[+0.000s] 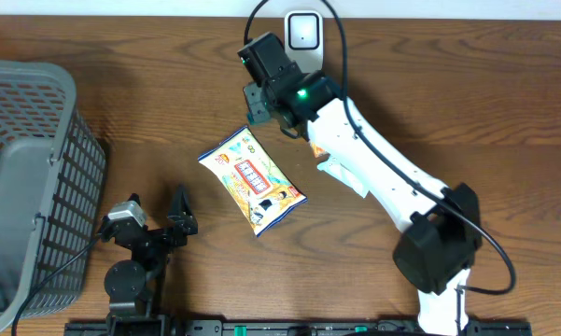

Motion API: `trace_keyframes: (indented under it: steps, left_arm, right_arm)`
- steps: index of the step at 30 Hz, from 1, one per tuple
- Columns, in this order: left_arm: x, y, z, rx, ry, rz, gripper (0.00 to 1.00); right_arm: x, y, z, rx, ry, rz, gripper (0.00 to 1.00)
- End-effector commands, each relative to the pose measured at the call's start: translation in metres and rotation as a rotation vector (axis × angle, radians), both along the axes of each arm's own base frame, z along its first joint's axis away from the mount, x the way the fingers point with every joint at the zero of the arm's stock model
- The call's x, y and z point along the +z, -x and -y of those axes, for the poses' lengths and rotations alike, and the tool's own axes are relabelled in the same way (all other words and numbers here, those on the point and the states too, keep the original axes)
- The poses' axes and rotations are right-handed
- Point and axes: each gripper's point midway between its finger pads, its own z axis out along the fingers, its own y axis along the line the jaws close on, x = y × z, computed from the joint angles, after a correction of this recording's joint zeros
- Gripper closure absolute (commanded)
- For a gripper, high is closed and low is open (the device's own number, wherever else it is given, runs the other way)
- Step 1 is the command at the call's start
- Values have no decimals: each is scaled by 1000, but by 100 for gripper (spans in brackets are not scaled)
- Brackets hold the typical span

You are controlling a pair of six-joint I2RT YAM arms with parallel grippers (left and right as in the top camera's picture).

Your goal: Scan the item barcode

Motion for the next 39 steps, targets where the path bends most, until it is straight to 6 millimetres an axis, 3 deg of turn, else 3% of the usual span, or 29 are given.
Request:
trace_keyframes:
  steps: [1,6,12,14,16,18,22,25,31,39]
  left_arm:
    - [-15,1,0,-3,2,-41,3]
    - [-15,1,0,-3,2,-41,3]
    - [-15,1,0,-3,2,-41,3]
    - [-15,1,0,-3,2,-41,3]
    - [-15,1,0,-3,2,-41,3]
    - [-15,1,0,-3,2,-41,3]
    - [-15,1,0,-3,2,-41,3]
    - [-15,1,0,-3,2,-41,3]
    - [-15,1,0,-3,2,-41,3]
    - [-15,1,0,-3,2,-41,3]
  right_arm:
    - [44,-2,6,-50,-63,70,72]
    - [39,-7,25,-171,-51,63,72]
    - [36,-4,26,-179,-44,52,55]
    - [33,0,25,-156,-33,35,41]
    - [27,5,20,-59,10,19,36]
    - [18,9,15,62,68,23,24]
    - [-9,8,6,208,118,46,1]
    - [-26,4,-7,297,121,84,1]
    - [-75,-27,-17,308,136,105,1]
    - [-142,-50,-3,324,197,57,1]
